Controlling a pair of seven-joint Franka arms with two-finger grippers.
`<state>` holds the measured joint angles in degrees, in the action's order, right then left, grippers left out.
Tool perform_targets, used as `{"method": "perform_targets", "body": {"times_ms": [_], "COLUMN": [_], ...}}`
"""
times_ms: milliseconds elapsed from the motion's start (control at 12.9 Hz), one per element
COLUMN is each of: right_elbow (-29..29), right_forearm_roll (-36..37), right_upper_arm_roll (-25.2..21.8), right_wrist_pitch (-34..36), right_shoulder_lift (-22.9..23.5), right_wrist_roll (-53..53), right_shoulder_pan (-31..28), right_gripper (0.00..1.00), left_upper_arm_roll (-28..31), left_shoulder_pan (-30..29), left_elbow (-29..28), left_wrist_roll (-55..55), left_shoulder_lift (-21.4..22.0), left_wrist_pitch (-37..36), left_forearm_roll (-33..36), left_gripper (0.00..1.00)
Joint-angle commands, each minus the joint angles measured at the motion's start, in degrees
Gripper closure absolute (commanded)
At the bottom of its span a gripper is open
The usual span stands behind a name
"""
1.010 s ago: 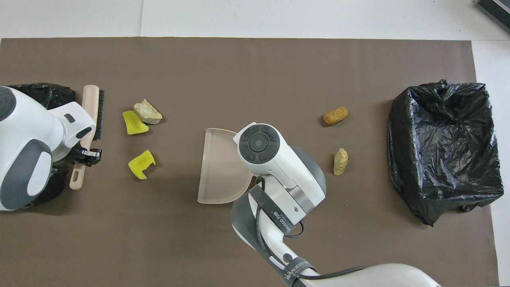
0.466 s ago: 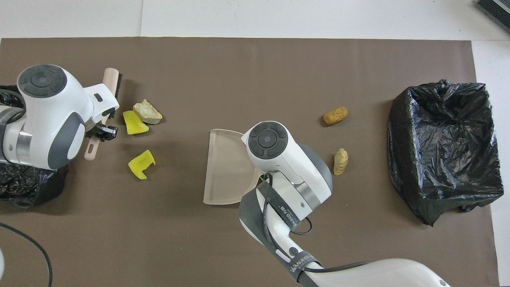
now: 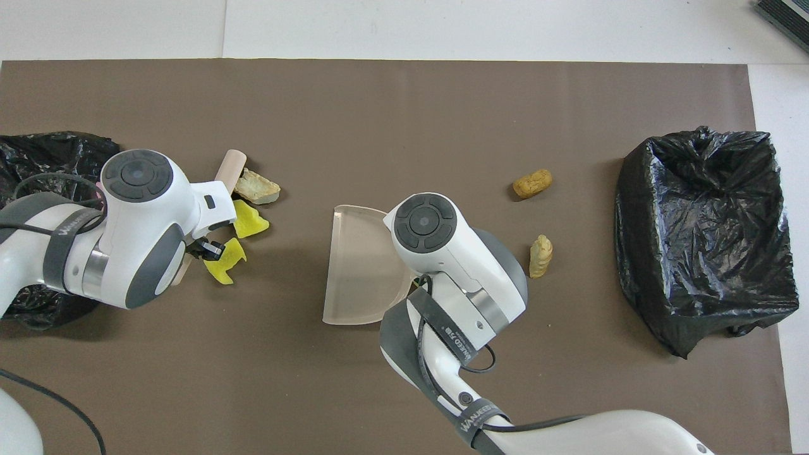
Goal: Sweep and dump trash in bin
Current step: 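Sweep the yellow sponges into the dustpan with the left gripper's brush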
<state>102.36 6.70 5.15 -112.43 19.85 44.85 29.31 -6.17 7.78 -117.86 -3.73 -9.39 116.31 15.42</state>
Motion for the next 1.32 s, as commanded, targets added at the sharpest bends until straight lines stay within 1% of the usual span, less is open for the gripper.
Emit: {"method": "perform_targets", "body": {"times_ms": [0, 233, 311, 466, 544, 622, 699, 855, 932, 1010, 1166, 1243], "right_elbow": [2.5, 2.9, 2.9, 3.5, 3.5, 3.6, 3.6, 3.7, 3.7, 3.7, 3.7, 3.7], "right_forearm_roll": [1.2, 1.2, 1.2, 1.2, 1.2, 1.2, 1.2, 1.2, 1.2, 1.2, 1.2, 1.2], "right_upper_arm_roll": [0.2, 0.2, 0.2, 0.2, 0.2, 0.2, 0.2, 0.2, 0.2, 0.2, 0.2, 0.2], "right_wrist_pitch": [-0.9, -1.6, -1.7, -1.7, -1.7, -1.7, -1.7, -1.7, -1.7, -1.7, -1.7, -1.7], "right_shoulder_lift": [-1.7, -1.8, -1.9, -2.2, -2.3, -2.3, -2.3, -2.4, -2.4, -2.4, -2.4, -2.4], "right_wrist_roll": [0.3, 0.1, 0.0, -0.1, -0.1, -0.1, -0.1, -0.1, -0.1, -0.1, 0.0, 0.0], "right_shoulder_pan": [-0.6, -0.6, -0.6, -0.6, -0.6, -0.6, -0.6, -0.6, -0.6, -0.6, -0.6, -0.6], "right_gripper": [1.00, 1.00, 1.00, 1.00, 1.00, 1.00, 1.00, 1.00, 1.00, 1.00, 1.00, 1.00], "left_upper_arm_roll": [0.8, 0.8, 0.8, 0.8, 0.8, 1.0, 1.3, 1.6, 1.6, 1.6, 1.6, 1.6], "left_shoulder_pan": [5.3, 12.1, 13.8, 17.0, 17.5, 17.4, 16.7, 13.0, 11.4, 9.7, 5.0, 2.4], "left_elbow": [-7.0, -10.3, -10.5, -10.2, -10.1, -9.8, -9.2, -7.4, -5.1, -2.8, -3.3, -3.9], "left_wrist_roll": [-1.0, -0.3, -0.3, -0.2, 0.0, 0.5, 1.6, 10.8, 16.7, 21.3, 26.8, 26.8], "left_shoulder_lift": [5.7, 8.7, 9.2, 9.9, 11.1, 13.4, 16.0, 21.5, 22.0, 21.3, 21.4, 21.5], "left_wrist_pitch": [0.6, -1.6, -3.1, -6.3, -7.6, -9.3, -11.9, -17.7, -21.1, -24.4, -25.8, -25.0], "left_forearm_roll": [-4.7, -9.1, -10.5, -16.2, -18.1, -19.3, -20.2, -20.4, -20.3, -19.9, -19.6, -19.6], "left_gripper": [1.00, 1.00, 1.00, 1.00, 1.00, 1.00, 1.00, 1.00, 1.00, 1.00, 1.00, 1.00]}}
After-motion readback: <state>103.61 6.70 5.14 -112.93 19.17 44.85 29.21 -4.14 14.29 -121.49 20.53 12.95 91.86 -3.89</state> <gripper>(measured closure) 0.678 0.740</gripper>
